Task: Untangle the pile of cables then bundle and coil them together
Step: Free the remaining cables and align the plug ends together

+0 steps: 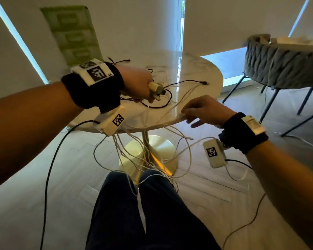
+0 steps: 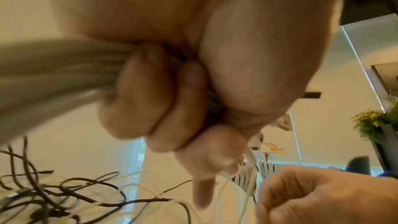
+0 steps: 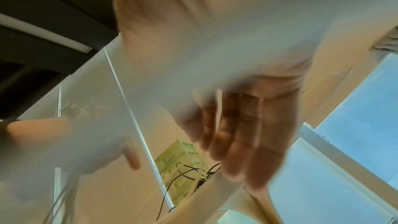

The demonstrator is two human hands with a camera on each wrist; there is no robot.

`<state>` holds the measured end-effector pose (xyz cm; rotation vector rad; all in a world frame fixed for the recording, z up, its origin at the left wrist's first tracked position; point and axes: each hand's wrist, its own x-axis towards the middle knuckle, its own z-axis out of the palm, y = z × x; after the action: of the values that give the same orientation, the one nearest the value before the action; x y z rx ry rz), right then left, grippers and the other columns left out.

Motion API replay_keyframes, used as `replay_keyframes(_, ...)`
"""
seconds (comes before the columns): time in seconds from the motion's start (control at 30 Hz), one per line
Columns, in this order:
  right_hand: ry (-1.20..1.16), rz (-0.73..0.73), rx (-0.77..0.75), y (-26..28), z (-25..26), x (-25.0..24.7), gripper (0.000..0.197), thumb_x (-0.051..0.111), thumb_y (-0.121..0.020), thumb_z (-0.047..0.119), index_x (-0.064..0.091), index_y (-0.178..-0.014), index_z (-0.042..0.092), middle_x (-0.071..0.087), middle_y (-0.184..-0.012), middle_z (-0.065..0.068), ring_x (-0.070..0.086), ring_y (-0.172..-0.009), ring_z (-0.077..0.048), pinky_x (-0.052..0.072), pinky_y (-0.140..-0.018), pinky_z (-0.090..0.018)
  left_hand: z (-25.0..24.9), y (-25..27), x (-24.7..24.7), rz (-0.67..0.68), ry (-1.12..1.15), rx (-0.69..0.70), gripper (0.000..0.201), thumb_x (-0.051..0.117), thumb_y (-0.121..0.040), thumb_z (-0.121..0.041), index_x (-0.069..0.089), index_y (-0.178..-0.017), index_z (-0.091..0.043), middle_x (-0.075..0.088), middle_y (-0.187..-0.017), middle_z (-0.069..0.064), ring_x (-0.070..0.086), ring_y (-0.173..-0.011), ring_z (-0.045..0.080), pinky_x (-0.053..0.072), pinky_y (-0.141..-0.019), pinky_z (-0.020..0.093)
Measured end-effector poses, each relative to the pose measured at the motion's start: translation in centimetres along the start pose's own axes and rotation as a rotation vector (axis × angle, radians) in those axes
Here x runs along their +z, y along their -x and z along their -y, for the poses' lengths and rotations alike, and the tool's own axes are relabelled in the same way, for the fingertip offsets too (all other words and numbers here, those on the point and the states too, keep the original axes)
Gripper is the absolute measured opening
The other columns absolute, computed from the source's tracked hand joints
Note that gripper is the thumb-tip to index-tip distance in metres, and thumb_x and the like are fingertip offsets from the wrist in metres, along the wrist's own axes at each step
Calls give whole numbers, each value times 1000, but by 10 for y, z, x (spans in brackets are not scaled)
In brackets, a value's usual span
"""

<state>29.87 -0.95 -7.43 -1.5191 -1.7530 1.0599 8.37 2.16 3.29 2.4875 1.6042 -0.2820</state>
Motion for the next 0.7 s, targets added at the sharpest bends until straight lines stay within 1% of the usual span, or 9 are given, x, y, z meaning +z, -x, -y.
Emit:
replay_keyframes(0.07, -109, -122, -97, 1, 3, 8, 17, 56, -96, 25, 63, -106, 14, 67, -92, -9, 69, -80, -20, 58, -65, -27, -11, -3, 1, -90, 87, 43, 13, 61, -90, -23, 73, -88, -19, 65, -77, 1, 55, -68, 18, 46, -66, 32)
replay_keyframes(0.17, -290, -255, -225, 3, 10, 20, 17, 52, -97, 32, 58, -108, 21, 64, -88, -6, 65, -69, -19, 53, -61, -27, -27, -8, 4, -211, 214, 171, 15, 56, -94, -18, 71, -90, -20, 56, -69, -8, 53, -58, 4, 37, -52, 16)
replay_keyframes(0.27, -455, -21, -284, 6, 3, 32, 21, 56, -93, 31, 56, -114, 32, 62, -93, -10, 61, -71, -22, 50, -59, -28, -43, -10, 12, -293, 394, 310, 25, 53, -97, -27, 66, -77, -18, 53, -58, -9, 49, -43, -1, 35, -48, 11)
replay_keyframes(0.33, -390, 145, -273, 12, -3, 40, 30, 62, -88, 31, 55, -117, 33, 66, -89, -2, 59, -68, -15, 46, -58, -25, -54, -11, 18, -315, 609, 380, 34, 48, -100, -30, 64, -77, -11, 50, -52, -8, 43, -39, 2, 33, -45, 14)
replay_keyframes(0.4, -267, 218, -239, 18, -8, 43, 25, 65, -90, 26, 58, -113, 24, 66, -71, 15, 54, -57, -1, 42, -55, -18, -64, -14, 23, -314, 859, 421, 40, 43, -102, -31, 60, -74, -7, 45, -48, -4, 37, -38, 6, 28, -41, 18)
replay_keyframes(0.47, -109, 256, -158, 21, -19, 40, 16, 60, -93, 22, 63, -108, 15, 61, -58, 23, 48, -45, -1, 37, -49, -13, -72, -15, 25, -307, 1002, 452, 42, 40, -103, -32, 55, -71, -10, 42, -50, 1, 33, -40, 9, 26, -40, 21)
replay_keyframes(0.53, 32, 321, -14, 20, -38, 32, 15, 61, -93, 28, 67, -101, 17, 57, -55, 15, 37, -41, -2, 33, -46, -19, -79, -15, 23, -278, 1084, 489, 41, 38, -104, -29, 49, -68, -12, 39, -55, 3, 32, -45, 12, 24, -43, 22)
replay_keyframes(0.6, 158, 345, 122, 14, -63, 23, 13, 63, -91, 32, 69, -97, 23, 59, -68, 8, 35, -40, -2, 33, -44, -19, -85, -13, 22, -236, 1135, 522, 38, 37, -104, -25, 41, -68, -14, 35, -59, 2, 32, -49, 12, 21, -46, 23)
replay_keyframes(0.7, 226, 254, 237, 8, -99, 4, 14, 68, -88, 27, 70, -102, 25, 58, -76, 4, 35, -39, -2, 33, -44, -17, -94, -14, 25, -195, 1112, 567, 39, 33, -105, -21, 38, -67, -15, 34, -60, 1, 34, -45, 8, 22, -45, 23)
